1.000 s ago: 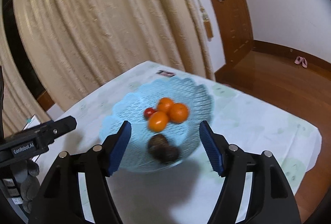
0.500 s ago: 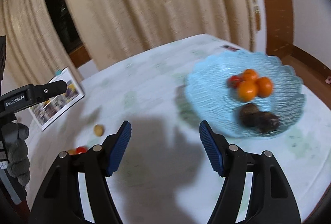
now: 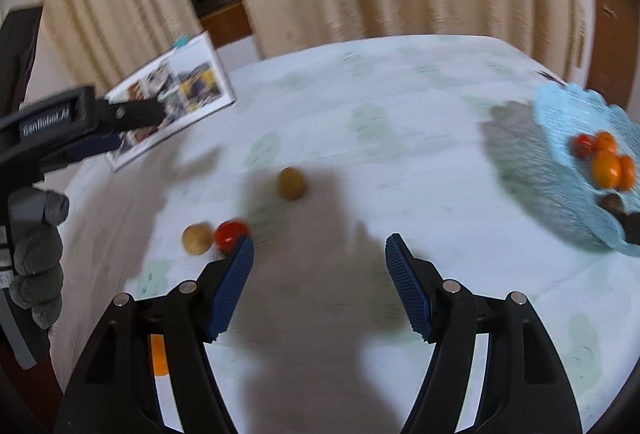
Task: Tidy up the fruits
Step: 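Grasp a red tomato with the right tool while the left tool reaches toward a yellow fruit, then grasp the small yellow fruit with the left tool while the right tool carries the tomato, then drop the tomato in the basket with the right tool while the left tool carries the yellow fruit, then open the left tool over the basket to release the yellow fruit, then grasp an orange with the left tool while the right tool grasps a yellow fruit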
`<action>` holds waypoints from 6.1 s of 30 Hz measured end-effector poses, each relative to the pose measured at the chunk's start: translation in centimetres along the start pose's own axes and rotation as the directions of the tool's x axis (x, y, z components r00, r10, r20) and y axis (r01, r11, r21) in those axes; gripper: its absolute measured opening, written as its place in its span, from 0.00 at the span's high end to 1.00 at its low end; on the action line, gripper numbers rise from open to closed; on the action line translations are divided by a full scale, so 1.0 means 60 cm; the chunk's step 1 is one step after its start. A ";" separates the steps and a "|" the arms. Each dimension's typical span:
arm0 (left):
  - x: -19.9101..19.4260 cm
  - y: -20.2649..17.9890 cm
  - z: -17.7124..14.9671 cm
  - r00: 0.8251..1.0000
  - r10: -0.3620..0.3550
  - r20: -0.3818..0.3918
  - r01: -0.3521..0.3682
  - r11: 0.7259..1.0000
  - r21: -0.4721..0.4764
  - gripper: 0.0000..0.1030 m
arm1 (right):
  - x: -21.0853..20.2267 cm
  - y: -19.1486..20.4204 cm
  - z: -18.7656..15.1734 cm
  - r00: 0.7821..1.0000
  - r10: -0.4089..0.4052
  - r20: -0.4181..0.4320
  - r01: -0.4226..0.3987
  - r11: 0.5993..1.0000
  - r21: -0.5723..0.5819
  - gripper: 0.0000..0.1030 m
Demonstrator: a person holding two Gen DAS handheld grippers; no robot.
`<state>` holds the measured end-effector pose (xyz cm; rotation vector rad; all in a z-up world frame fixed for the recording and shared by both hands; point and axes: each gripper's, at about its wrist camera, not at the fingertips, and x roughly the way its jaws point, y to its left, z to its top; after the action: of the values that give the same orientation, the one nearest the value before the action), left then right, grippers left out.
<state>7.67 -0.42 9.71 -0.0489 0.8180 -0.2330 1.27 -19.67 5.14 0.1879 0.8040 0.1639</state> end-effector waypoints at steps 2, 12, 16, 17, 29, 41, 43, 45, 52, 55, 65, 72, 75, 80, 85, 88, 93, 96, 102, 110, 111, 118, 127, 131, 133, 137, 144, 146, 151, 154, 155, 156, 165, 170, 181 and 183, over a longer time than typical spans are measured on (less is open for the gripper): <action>-0.001 0.010 -0.002 1.000 0.000 -0.001 0.000 1.000 -0.011 0.10 | 0.017 0.022 0.001 1.000 0.021 -0.022 -0.022 0.999 -0.031 0.32; -0.023 0.028 0.004 0.999 0.007 0.033 -0.006 0.999 -0.037 0.10 | 0.080 0.087 0.014 0.995 0.064 -0.078 -0.074 0.988 -0.133 0.41; -0.021 0.027 0.004 0.999 0.008 0.031 -0.007 0.999 -0.035 0.10 | 0.104 0.086 0.015 0.991 0.081 -0.109 -0.095 0.987 -0.126 0.53; -0.020 0.026 0.004 1.000 0.008 0.029 -0.007 0.999 -0.034 0.10 | 0.111 0.086 0.014 0.989 0.081 -0.120 -0.096 0.988 -0.124 0.58; 0.019 0.020 -0.032 0.998 0.030 -0.046 -0.030 1.000 -0.004 0.10 | 0.037 0.033 0.029 0.999 0.035 -0.007 -0.035 0.998 -0.055 0.72; 0.063 -0.015 -0.105 0.988 0.040 -0.147 -0.027 0.996 0.086 0.13 | -0.004 -0.027 0.032 0.999 -0.019 0.045 0.017 0.999 0.036 0.72; 0.066 -0.018 -0.108 0.988 0.039 -0.152 -0.025 0.995 0.096 0.16 | -0.007 -0.027 0.032 0.999 -0.023 0.049 0.021 0.999 0.033 0.72; 0.070 -0.020 -0.111 0.986 0.040 -0.163 -0.024 0.995 0.097 0.19 | -0.009 -0.027 0.031 0.998 -0.022 0.051 0.020 0.999 0.033 0.72; 0.086 -0.022 -0.118 0.980 0.043 -0.193 -0.025 0.995 0.097 0.29 | -0.012 -0.027 0.030 0.998 -0.018 0.052 0.016 0.999 0.034 0.72; 0.089 -0.024 -0.120 0.979 0.046 -0.197 -0.027 0.994 0.102 0.32 | -0.011 -0.027 0.029 0.999 -0.015 0.048 0.014 0.999 0.034 0.72; 0.094 -0.023 -0.119 0.980 0.070 -0.186 -0.050 0.993 0.107 0.56 | -0.012 -0.025 0.027 0.999 -0.011 0.051 0.010 0.999 0.037 0.72; 0.082 -0.026 -0.118 0.983 0.066 -0.172 -0.047 0.993 0.109 0.72 | -0.029 -0.033 0.031 0.997 -0.016 0.078 0.012 0.999 0.051 0.72; 0.075 -0.025 -0.115 0.985 0.072 -0.155 -0.056 0.993 0.105 0.74 | -0.041 -0.042 0.033 0.995 -0.022 0.095 0.016 0.998 0.063 0.72; 0.062 -0.029 -0.111 0.989 0.084 -0.125 -0.070 0.991 0.116 0.74 | -0.065 -0.067 0.036 0.991 -0.045 0.128 0.032 0.994 0.101 0.72; 0.051 -0.037 -0.108 0.991 0.085 -0.102 -0.072 0.989 0.128 0.74 | -0.090 -0.098 0.040 0.984 -0.075 0.161 0.052 0.988 0.145 0.72; 0.046 -0.043 -0.107 0.992 0.081 -0.093 -0.068 0.989 0.131 0.74 | -0.105 -0.118 0.041 0.979 -0.096 0.179 0.066 0.984 0.168 0.72; 0.036 -0.059 -0.104 0.994 0.069 -0.079 -0.057 0.988 0.146 0.74 | -0.130 -0.165 0.041 0.968 -0.149 0.204 0.101 0.969 0.226 0.72; 0.031 -0.074 -0.101 0.996 0.058 -0.071 -0.046 0.986 0.159 0.74 | -0.141 -0.196 0.037 0.961 -0.180 0.209 0.122 0.957 0.263 0.72; 0.025 -0.108 -0.093 0.998 0.036 -0.058 -0.025 0.982 0.189 0.74 | -0.166 -0.265 0.023 0.945 -0.245 0.215 0.160 0.923 0.350 0.72; 0.017 -0.158 -0.082 0.999 0.010 -0.045 0.001 0.972 0.233 0.74 | -0.175 -0.334 0.000 0.937 -0.283 0.204 0.167 0.878 0.449 0.54; 0.016 -0.164 -0.081 0.999 0.006 -0.044 0.004 0.971 0.238 0.74 | -0.179 -0.343 -0.004 0.935 -0.285 0.210 0.160 0.870 0.466 0.51; 0.013 -0.235 -0.066 0.999 -0.036 -0.037 0.045 0.954 0.296 0.74 | -0.206 -0.381 -0.024 0.918 -0.315 0.240 0.154 0.842 0.516 0.50; 0.019 -0.370 -0.045 0.988 -0.151 -0.044 0.156 0.906 0.394 0.74 | -0.242 -0.417 -0.051 0.884 -0.382 0.271 0.174 0.805 0.567 0.50; 0.033 -0.424 -0.041 0.978 -0.197 -0.065 0.206 0.883 0.422 0.74 | -0.252 -0.429 -0.062 0.877 -0.394 0.275 0.176 0.796 0.580 0.48; 0.046 -0.449 -0.039 0.972 -0.219 -0.089 0.236 0.875 0.423 0.74 | -0.255 -0.431 -0.067 0.874 -0.399 0.276 0.179 0.794 0.581 0.48; 0.066 -0.491 -0.039 0.960 -0.254 -0.118 0.280 0.860 0.427 0.74 | -0.259 -0.435 -0.072 0.872 -0.403 0.278 0.179 0.791 0.585 0.48; 0.075 -0.531 -0.033 0.950 -0.279 -0.139 0.312 0.852 0.420 0.22 | -0.263 -0.434 -0.074 0.866 -0.411 0.286 0.180 0.789 0.588 0.37; 0.067 -0.518 -0.027 0.955 -0.280 -0.095 0.293 0.862 0.414 0.17 | -0.264 -0.432 -0.074 0.861 -0.419 0.290 0.184 0.787 0.589 0.36; 0.054 -0.472 -0.003 0.970 -0.235 -0.056 0.238 0.892 0.385 0.16 | -0.259 -0.426 -0.073 0.863 -0.413 0.291 0.177 0.786 0.593 0.36; 0.045 -0.441 0.010 0.977 -0.209 -0.031 0.206 0.908 0.366 0.14 | -0.257 -0.416 -0.072 0.867 -0.403 0.295 0.167 0.791 0.588 0.33; 0.040 -0.428 0.014 0.978 -0.205 -0.021 0.199 0.912 0.360 0.13 | -0.257 -0.411 -0.071 0.866 -0.400 0.301 0.162 0.793 0.587 0.29; 0.034 -0.416 0.017 0.980 -0.200 -0.013 0.192 0.915 0.355 0.13 | -0.259 -0.407 -0.070 0.864 -0.399 0.306 0.159 0.794 0.587 0.28; -0.033 -0.298 0.023 0.987 -0.131 0.089 0.099 0.948 0.302 0.11 | -0.250 -0.349 -0.042 0.876 -0.342 0.339 0.123 0.840 0.529 0.26; -0.064 -0.223 0.017 0.989 -0.076 0.128 0.044 0.970 0.241 0.11 | -0.234 -0.301 -0.023 0.890 -0.294 0.348 0.105 0.875 0.472 0.24; -0.090 -0.088 -0.059 0.994 0.024 0.102 -0.036 0.992 0.121 0.11 | -0.152 -0.175 0.002 0.947 -0.142 0.287 0.050 0.952 0.303 0.24; -0.088 -0.073 -0.077 0.996 0.032 0.080 -0.040 0.994 0.102 0.11 | -0.137 -0.155 0.005 0.955 -0.120 0.271 0.042 0.960 0.276 0.24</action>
<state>0.02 -3.30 10.91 0.0541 0.7274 -0.2375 -3.46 -30.54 8.95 0.4238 0.5412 -0.0519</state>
